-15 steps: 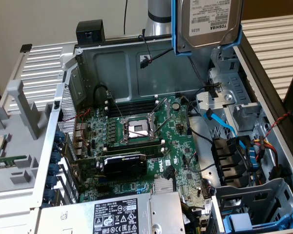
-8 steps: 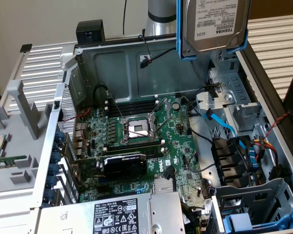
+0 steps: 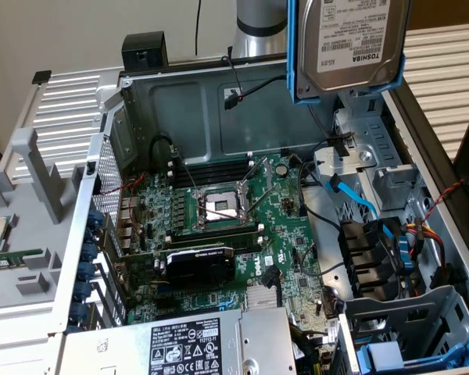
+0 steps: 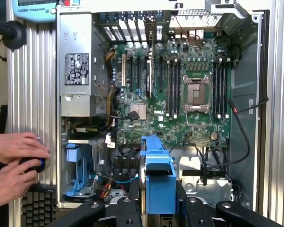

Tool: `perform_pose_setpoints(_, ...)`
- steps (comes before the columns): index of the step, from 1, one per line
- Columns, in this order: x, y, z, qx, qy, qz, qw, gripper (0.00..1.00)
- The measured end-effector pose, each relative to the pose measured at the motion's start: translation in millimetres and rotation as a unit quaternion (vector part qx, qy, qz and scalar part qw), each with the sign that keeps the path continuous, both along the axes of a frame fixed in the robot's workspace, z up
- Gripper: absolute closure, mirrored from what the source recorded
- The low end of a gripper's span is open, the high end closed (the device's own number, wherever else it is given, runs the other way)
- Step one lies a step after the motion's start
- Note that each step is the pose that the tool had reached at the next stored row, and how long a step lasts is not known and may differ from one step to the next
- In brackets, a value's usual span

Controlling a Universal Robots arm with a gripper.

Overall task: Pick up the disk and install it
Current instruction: 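Pick up the disk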

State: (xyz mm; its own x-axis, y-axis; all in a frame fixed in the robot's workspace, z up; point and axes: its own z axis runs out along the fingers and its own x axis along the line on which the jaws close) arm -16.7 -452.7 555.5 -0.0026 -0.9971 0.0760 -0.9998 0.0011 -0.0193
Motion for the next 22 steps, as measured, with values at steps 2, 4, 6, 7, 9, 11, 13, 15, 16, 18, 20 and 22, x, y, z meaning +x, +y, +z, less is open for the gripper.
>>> perform_pose_setpoints(2,0.5,-2.3,0.2,0.0000,0.0000,-0.001,1.0000,0.63)
perform_pose_setpoints(4,0.8,-4.6,0.3,0.0000,0.0000,-0.001,1.0000,0.63)
perform_pose_setpoints(6,1.1,-6.7,0.4,0.0000,0.0000,-0.002,1.0000,0.63)
perform_pose_setpoints(7,1.2,-7.9,0.5,0.0000,0.0000,-0.003,1.0000,0.63)
perform_pose_setpoints(9,1.5,-10.2,0.5,-0.0001,0.0000,-0.004,1.0000,0.63)
perform_pose_setpoints(11,1.8,-12.7,0.6,0.0000,0.0000,-0.005,1.0000,0.63)
perform_pose_setpoints(13,2.0,-15.2,0.5,0.0000,0.0000,-0.006,1.0000,0.63)
perform_pose_setpoints(15,2.3,-17.7,0.6,-0.0001,0.0000,-0.006,1.0000,0.63)
perform_pose_setpoints(16,2.5,-18.8,0.6,0.0000,0.0000,-0.007,1.0000,0.63)
perform_pose_setpoints(18,2.7,-20.8,0.6,-0.0001,0.0000,-0.008,1.0000,0.63)
perform_pose_setpoints(20,2.6,-21.6,0.8,-0.0014,0.0000,-0.009,1.0000,0.63)
perform_pose_setpoints(22,2.8,-22.1,1.1,-0.0041,-0.0001,-0.011,0.9999,0.63)
